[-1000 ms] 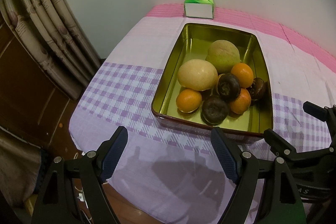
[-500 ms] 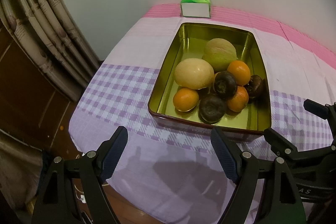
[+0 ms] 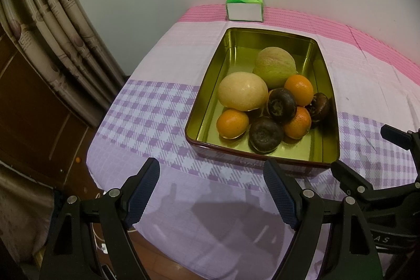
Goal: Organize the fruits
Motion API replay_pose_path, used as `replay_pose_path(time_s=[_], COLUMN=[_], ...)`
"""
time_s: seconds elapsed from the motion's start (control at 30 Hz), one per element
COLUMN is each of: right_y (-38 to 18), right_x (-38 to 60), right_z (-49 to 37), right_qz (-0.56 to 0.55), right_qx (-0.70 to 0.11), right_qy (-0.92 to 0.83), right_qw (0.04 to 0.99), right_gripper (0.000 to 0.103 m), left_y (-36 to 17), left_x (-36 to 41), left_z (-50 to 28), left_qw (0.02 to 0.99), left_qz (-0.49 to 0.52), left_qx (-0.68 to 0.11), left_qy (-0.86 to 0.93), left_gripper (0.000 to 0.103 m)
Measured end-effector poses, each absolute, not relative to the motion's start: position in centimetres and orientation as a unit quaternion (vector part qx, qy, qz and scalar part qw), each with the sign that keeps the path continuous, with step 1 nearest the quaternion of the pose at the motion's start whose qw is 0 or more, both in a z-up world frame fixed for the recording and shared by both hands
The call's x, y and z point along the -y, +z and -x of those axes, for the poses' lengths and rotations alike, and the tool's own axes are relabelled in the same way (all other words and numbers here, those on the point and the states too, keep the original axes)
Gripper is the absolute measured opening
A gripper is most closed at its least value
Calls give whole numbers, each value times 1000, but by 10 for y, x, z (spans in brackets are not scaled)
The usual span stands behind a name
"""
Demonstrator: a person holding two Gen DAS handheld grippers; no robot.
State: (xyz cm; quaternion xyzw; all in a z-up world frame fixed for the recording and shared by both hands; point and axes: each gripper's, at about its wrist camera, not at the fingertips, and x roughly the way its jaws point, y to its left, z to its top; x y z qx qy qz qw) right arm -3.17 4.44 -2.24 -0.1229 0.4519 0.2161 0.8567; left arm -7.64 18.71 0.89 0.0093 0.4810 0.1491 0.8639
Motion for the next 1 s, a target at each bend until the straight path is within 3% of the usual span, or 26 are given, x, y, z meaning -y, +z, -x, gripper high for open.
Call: replay_pose_path(time_s=[1.0], right_y=[-25], right_x=[-42], right_z=[31], right_qz=[118], right_qx=[-456], right_qy=[214], right_qw=[855], right_gripper=[102], left_y=[10], left_x=[-186], left_z=[77], left_qw=[867], left_qz=[-15], left_qx=[-477], left_qy=[146], left_gripper=[87])
